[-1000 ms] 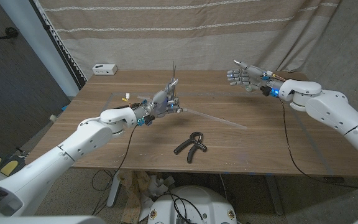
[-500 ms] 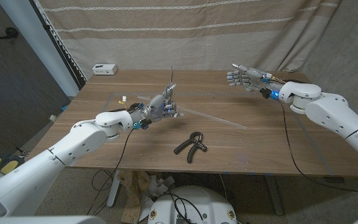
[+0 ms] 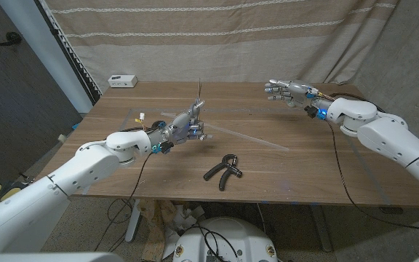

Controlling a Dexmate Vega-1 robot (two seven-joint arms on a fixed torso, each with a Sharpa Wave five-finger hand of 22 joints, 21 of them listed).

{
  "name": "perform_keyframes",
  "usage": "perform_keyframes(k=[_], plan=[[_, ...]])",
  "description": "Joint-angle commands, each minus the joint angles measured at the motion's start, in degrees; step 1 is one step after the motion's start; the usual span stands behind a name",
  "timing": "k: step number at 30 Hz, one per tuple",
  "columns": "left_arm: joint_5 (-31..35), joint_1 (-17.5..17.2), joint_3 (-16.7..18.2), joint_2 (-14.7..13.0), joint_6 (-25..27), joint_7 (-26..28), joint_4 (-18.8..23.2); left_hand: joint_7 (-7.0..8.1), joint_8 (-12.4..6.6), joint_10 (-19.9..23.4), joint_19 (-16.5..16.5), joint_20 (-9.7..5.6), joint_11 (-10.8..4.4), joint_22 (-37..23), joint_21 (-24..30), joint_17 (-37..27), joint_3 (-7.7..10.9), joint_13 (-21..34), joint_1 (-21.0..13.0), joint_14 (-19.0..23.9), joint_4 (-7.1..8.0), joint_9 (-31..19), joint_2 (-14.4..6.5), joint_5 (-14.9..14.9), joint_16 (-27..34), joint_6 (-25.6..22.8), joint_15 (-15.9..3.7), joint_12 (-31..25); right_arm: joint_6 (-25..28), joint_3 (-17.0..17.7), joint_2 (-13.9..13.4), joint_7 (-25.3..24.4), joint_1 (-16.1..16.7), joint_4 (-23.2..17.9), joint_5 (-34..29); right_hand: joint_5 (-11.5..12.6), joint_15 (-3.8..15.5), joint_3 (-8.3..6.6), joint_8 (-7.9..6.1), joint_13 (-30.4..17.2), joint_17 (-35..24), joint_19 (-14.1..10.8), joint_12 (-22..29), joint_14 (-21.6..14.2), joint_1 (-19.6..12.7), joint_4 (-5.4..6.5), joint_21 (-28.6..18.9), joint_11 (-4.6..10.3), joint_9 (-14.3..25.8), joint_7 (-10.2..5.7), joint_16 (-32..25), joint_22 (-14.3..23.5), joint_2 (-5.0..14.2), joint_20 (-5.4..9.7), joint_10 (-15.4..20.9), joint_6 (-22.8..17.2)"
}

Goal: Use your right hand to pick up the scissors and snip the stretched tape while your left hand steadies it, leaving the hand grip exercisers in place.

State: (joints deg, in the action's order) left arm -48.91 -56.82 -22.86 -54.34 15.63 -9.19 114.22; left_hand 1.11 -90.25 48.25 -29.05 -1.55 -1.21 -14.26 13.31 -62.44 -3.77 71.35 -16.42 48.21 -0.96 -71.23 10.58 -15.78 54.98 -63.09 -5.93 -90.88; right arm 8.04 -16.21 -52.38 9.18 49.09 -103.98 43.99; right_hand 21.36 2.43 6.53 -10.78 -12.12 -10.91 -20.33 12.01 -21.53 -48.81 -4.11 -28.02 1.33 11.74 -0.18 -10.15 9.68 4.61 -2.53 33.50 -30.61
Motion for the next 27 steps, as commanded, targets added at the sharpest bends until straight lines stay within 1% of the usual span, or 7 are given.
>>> perform_keyframes(k=[1,7,8,9,12,17,27], plan=[[0.0,-1.6,1.0,-2.0,0.2,0.7,1.7,-10.64,-0.48,2.4,0.0,-0.47,-1.71,-0.3,0.1,0.1,-16.41,0.2,-0.8,0.3,-6.01,-0.2,0.1,-0.6,0.2,-9.3,-1.91,-0.1,-2.3,-1.7,-2.9,-1.6,2.0,-2.5,-7.2,1.0,0.48,0.26,0.25,-0.3,-0.1,2.7,-0.5,3.7,-0.7,-0.63,2.3,0.71,-0.1,-0.85,0.3,0.2,0.35,-0.31,-3.5,2.5],[-0.7,-2.3,1.0,-2.2,0.2,0.2,1.8,-10.67,-0.50,2.6,0.1,-0.48,-1.63,-0.4,0.1,0.0,-16.43,0.2,-0.7,0.3,-6.10,-0.2,0.1,-0.7,0.4,-9.6,-1.90,-0.1,4.1,-2.6,-6.4,-6.8,1.8,-7.8,-13.5,2.0,-0.69,0.40,0.23,-0.3,0.0,5.4,-0.9,7.9,-1.0,-0.85,5.0,0.20,-0.1,-1.03,0.1,0.2,0.74,-2.25,-8.7,5.8],[-0.8,-2.2,0.9,-2.5,0.5,-0.2,1.7,-10.67,-0.50,2.6,0.1,-0.51,-1.77,-0.4,0.1,0.1,-16.43,0.2,-0.7,0.4,-6.13,-0.2,0.1,-0.8,0.5,-9.7,-1.97,-0.1,5.6,-3.0,-7.1,-8.7,1.9,-9.3,-15.6,2.3,-3.12,0.93,-0.23,-0.2,0.1,4.7,-0.2,6.2,-0.3,-0.55,5.6,-2.13,-0.2,1.67,-0.8,0.2,0.51,-3.40,-8.2,5.6],[-1.0,-2.4,1.0,-2.6,0.8,0.3,1.9,-10.67,-0.50,2.7,0.1,-0.55,-1.78,-0.5,0.1,0.2,-16.43,0.2,-0.7,0.5,-6.14,-0.2,0.1,-0.8,0.5,-9.7,-1.89,-0.1,7.1,-3.3,-7.7,-10.0,1.9,-10.5,-17.2,2.4,-3.37,1.08,-0.24,-0.1,0.2,4.3,-0.1,6.1,-0.2,-0.53,5.6,-2.48,-0.2,2.45,-0.8,0.2,0.41,-3.78,-8.4,5.7],[-1.5,-2.9,1.2,-3.0,1.2,0.4,2.0,-10.66,-0.50,2.8,0.1,-0.58,-1.68,-0.5,0.1,0.2,-16.45,0.2,-0.6,0.5,-6.17,-0.2,0.1,-0.9,0.6,-9.8,-1.98,-0.1,10.8,-4.3,-9.2,-12.5,1.8,-13.2,-21.4,2.5,-2.78,1.25,-0.31,-0.1,0.2,4.2,-0.1,5.8,-0.1,-0.55,6.0,-2.78,-0.3,2.77,-0.9,0.2,0.24,-4.28,-8.6,5.8],[-1.4,-2.7,1.0,-3.3,1.7,0.3,2.0,-10.69,-0.51,3.3,0.0,-0.70,-1.69,-0.6,0.1,0.2,-16.44,0.2,-0.5,0.6,-6.24,-0.2,0.0,-1.0,0.8,-10.1,-1.96,-0.1,13.4,-4.8,-9.5,-14.1,2.1,-14.7,-24.2,2.9,-0.50,1.44,-0.71,0.1,0.3,6.6,0.4,6.0,-0.3,-0.74,7.8,-2.41,-0.3,2.18,-0.7,0.1,0.11,-4.37,-8.2,5.1],[0.2,-3.4,1.4,-4.5,1.9,2.3,2.9,-10.62,-0.49,3.8,0.2,-0.41,-1.74,-0.8,0.2,-0.1,-16.44,0.2,-0.3,0.7,-6.35,-0.2,0.0,-1.2,1.5,-10.6,-1.94,-0.1,11.6,-6.0,-9.1,-13.1,2.3,-14.4,-28.0,4.1,0.39,1.68,-0.51,0.4,0.4,9.6,-0.1,11.7,-1.1,-1.17,11.4,-0.13,-0.4,0.25,0.4,0.0,0.33,-3.08,-10.9,6.2]])
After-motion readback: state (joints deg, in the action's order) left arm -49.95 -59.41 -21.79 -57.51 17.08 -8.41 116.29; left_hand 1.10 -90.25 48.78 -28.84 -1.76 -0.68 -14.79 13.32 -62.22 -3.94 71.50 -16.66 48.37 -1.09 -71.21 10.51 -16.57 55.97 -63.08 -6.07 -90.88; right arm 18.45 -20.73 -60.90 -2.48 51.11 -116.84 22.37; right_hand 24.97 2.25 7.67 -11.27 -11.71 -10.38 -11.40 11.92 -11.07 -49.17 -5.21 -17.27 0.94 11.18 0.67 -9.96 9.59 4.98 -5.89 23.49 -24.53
